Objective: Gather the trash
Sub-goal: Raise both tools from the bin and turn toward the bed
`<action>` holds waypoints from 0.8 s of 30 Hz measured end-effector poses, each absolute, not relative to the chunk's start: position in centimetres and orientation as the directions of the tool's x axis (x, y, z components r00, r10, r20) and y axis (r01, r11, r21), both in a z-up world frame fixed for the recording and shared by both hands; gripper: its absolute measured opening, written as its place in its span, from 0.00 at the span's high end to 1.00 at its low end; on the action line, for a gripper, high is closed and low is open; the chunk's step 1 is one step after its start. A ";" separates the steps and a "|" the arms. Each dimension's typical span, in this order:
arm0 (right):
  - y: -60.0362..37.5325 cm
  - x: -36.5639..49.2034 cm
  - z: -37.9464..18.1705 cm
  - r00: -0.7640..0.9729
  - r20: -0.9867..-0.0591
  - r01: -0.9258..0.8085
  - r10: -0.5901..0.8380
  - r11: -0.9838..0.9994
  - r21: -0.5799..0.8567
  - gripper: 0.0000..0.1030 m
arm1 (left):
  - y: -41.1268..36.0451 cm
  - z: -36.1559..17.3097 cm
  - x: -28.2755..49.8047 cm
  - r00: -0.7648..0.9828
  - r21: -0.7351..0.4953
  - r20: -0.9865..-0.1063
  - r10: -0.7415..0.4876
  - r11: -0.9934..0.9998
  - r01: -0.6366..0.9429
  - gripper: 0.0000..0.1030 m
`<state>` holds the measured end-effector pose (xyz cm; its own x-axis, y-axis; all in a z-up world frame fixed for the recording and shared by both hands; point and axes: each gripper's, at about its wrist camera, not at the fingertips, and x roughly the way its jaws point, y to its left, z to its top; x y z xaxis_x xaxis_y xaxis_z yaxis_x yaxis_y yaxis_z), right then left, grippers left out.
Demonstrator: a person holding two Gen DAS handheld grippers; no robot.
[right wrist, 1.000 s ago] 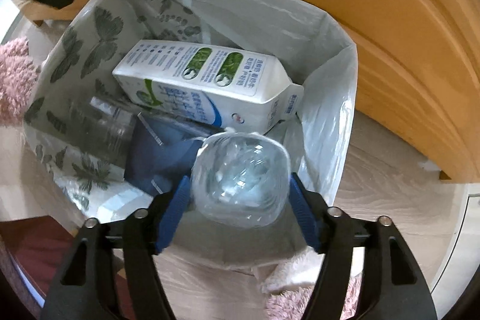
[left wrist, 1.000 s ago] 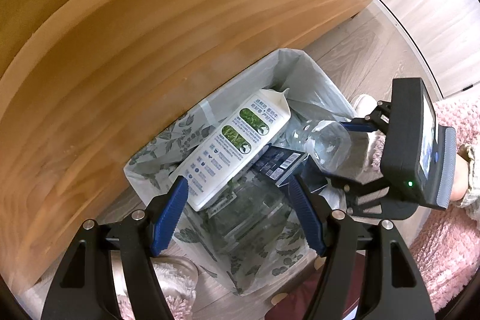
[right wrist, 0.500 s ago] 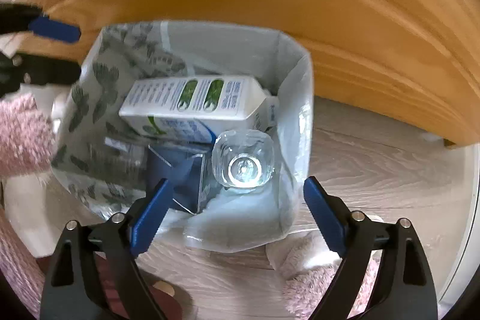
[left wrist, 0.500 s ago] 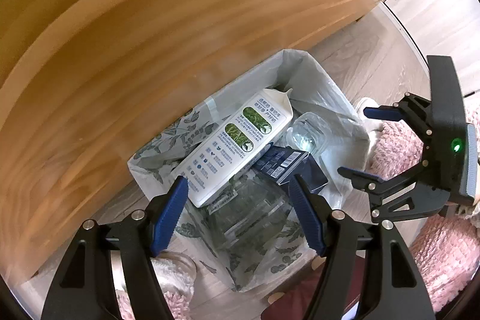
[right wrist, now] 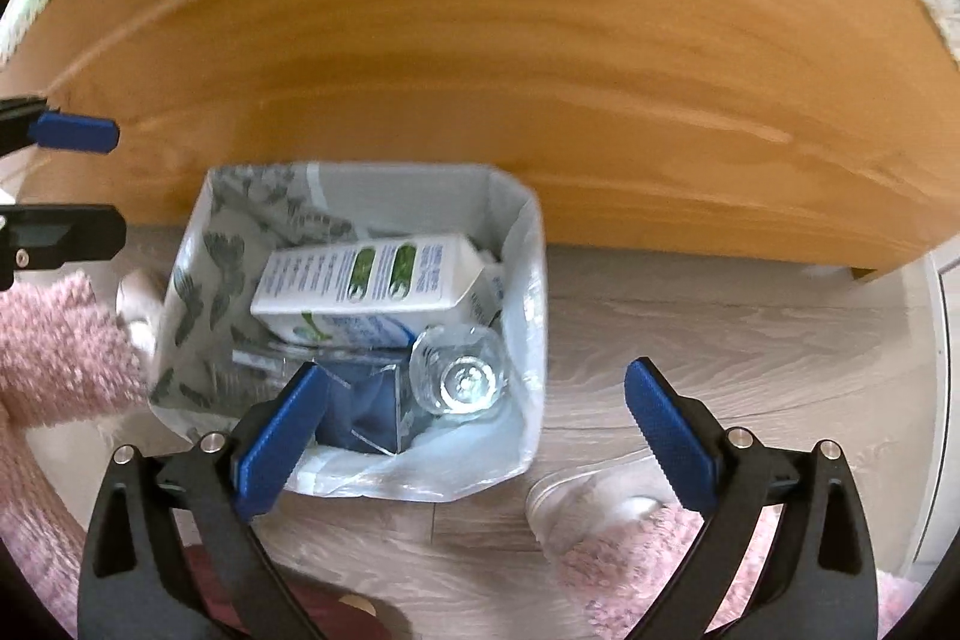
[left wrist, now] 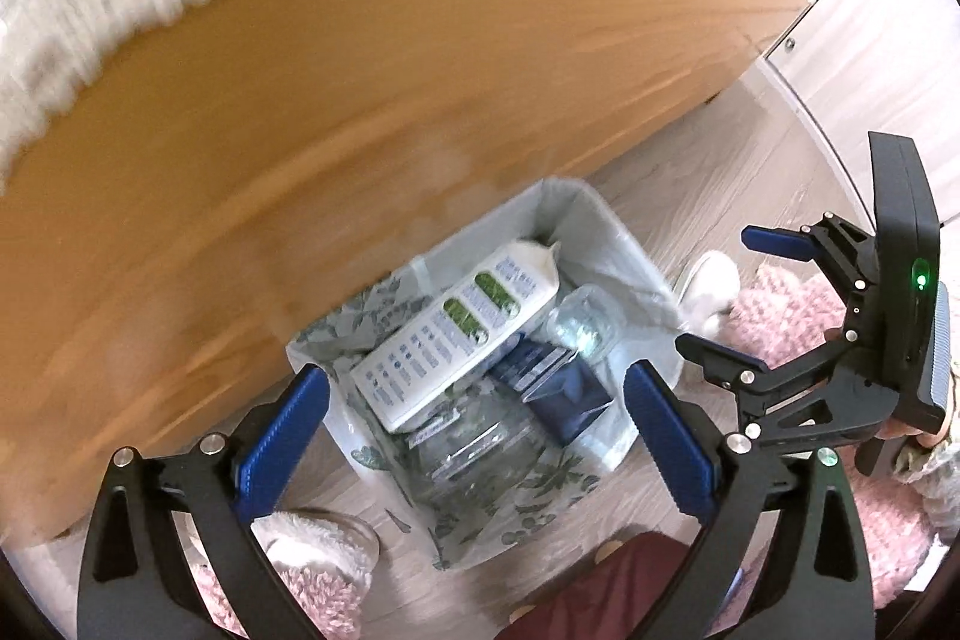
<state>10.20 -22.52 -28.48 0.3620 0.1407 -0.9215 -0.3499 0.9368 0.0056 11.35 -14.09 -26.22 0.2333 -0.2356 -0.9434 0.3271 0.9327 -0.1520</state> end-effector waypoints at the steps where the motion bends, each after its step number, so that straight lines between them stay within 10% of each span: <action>1: -22.8 10.2 -28.0 0.373 -0.916 -0.342 0.144 0.940 0.008 0.08 | -14.2 -25.8 11.3 0.246 -0.153 -0.939 -0.240 0.932 0.328 0.07; 24: -27.0 11.3 -15.3 0.690 -0.705 -0.224 0.167 0.975 0.012 0.08 | -14.6 -14.7 11.2 0.583 -0.170 -0.730 -0.357 0.921 0.351 0.07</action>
<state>11.34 -27.02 -15.28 0.6895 0.1667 -0.7048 -0.2237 0.9746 0.0116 11.17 -14.63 -14.66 0.5834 -0.3567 -0.7297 0.3510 0.9209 -0.1696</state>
